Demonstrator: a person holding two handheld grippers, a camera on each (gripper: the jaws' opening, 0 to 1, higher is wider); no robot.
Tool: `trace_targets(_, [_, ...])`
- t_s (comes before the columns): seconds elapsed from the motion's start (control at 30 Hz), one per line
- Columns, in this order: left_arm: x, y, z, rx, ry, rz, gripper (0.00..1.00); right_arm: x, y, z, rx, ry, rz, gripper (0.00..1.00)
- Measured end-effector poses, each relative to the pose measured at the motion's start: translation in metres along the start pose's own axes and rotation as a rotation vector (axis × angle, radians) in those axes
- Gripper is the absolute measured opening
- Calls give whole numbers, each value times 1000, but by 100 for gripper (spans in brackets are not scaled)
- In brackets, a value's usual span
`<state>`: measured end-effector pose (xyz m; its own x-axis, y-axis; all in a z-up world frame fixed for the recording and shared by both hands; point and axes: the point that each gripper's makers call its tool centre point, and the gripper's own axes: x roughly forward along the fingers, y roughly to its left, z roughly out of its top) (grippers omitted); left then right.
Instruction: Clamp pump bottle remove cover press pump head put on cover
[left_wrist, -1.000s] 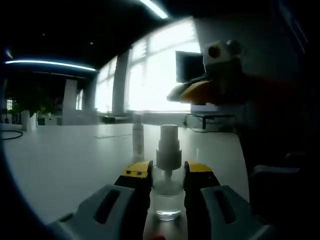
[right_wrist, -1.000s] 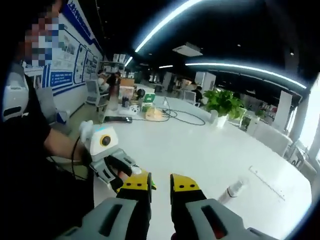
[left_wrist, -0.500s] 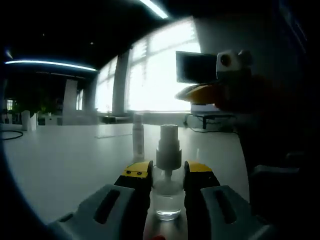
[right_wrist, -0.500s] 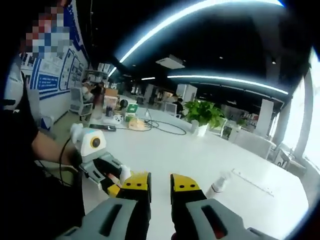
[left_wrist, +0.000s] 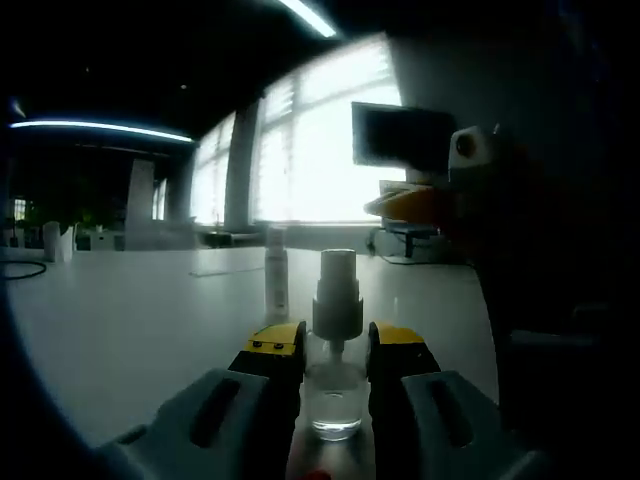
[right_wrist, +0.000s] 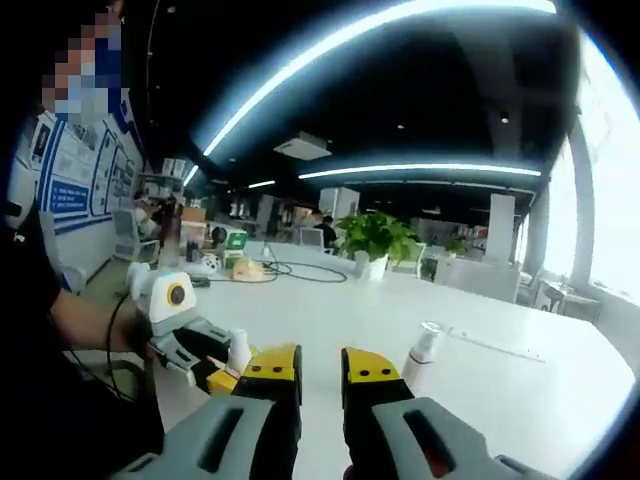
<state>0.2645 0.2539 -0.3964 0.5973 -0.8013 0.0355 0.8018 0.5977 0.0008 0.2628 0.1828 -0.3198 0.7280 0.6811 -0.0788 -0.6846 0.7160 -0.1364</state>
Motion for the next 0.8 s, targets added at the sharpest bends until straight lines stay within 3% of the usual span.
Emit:
trace_targets(0.43, [0, 0, 1, 0, -1, -3, 16, -24, -9, 2, 100, -98, -153, 12])
trace_targets(0.7, [-1, 0, 0, 0, -1, -3, 16, -33, -16, 4, 68, -110, -246, 15])
trace_targets(0.8, [-1, 0, 1, 1, -2, 1, 16, -40, -20, -4, 42, -83, -294, 15])
